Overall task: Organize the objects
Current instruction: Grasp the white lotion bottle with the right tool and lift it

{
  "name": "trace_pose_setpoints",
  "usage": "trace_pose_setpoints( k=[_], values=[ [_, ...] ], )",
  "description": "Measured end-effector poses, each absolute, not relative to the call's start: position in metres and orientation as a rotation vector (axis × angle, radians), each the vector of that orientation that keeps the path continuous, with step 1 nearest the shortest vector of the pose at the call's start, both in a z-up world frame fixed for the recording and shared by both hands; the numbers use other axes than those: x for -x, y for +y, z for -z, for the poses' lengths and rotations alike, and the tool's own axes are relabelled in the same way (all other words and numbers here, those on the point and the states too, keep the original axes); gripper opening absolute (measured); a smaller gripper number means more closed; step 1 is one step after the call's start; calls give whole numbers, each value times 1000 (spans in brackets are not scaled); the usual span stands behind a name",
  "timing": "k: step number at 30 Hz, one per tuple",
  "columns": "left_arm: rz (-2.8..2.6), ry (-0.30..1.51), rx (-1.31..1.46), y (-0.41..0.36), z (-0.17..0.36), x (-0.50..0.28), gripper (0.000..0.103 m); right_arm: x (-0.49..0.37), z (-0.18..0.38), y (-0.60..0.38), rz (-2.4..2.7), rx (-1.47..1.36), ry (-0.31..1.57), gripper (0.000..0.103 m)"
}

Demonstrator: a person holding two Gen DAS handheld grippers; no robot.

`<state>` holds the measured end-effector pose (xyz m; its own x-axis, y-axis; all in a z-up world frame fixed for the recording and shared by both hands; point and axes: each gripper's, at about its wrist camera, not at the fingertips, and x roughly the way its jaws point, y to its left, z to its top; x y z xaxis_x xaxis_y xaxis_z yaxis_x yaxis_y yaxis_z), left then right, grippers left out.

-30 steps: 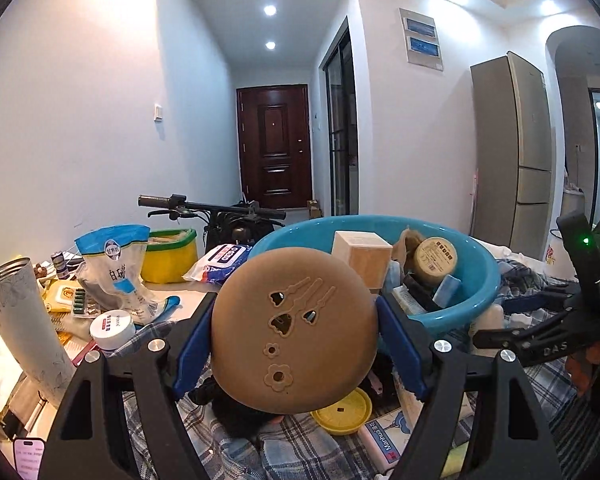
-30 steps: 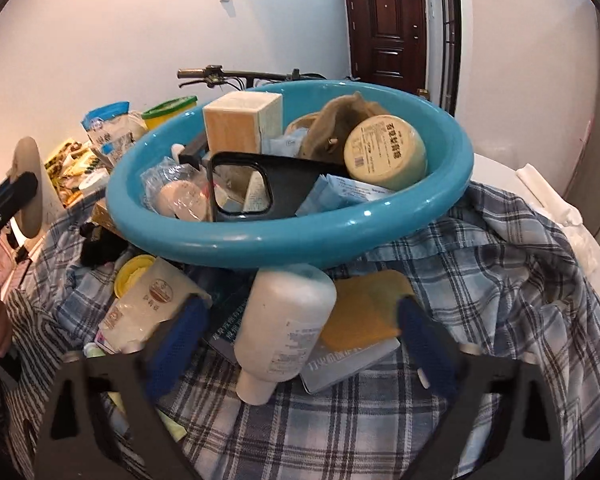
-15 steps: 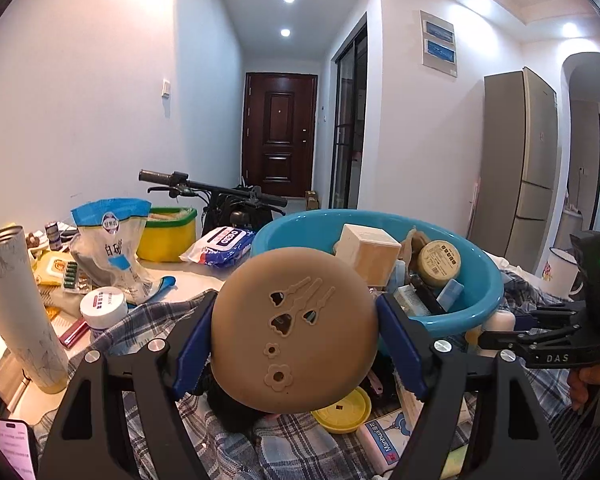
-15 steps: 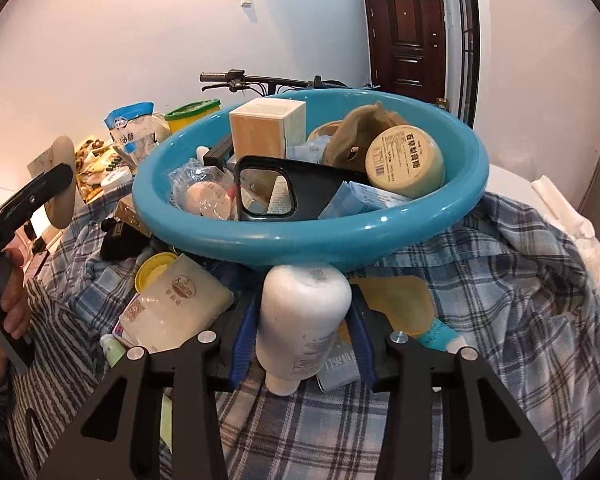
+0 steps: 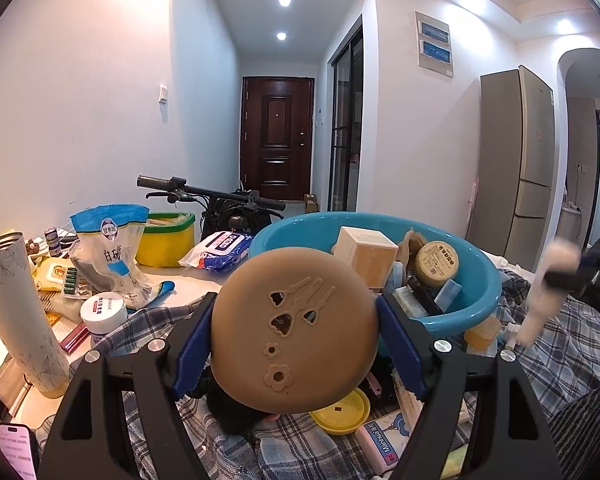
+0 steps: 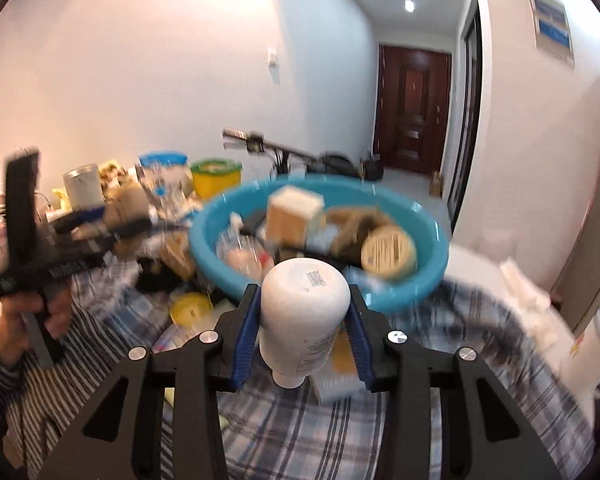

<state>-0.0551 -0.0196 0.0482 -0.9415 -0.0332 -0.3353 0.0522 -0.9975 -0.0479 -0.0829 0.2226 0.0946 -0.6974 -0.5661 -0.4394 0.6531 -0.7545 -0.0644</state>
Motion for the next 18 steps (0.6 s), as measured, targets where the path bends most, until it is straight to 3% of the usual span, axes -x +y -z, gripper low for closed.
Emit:
trace_pose_setpoints(
  k=[9,18],
  values=[
    [3041,140,-563,-26,-45,59,80,71,-190,190,2419,-258,341,40],
    [3046,125,-559,-25,-45,59,80,69,-272,171,2447,19,237,40]
  ],
)
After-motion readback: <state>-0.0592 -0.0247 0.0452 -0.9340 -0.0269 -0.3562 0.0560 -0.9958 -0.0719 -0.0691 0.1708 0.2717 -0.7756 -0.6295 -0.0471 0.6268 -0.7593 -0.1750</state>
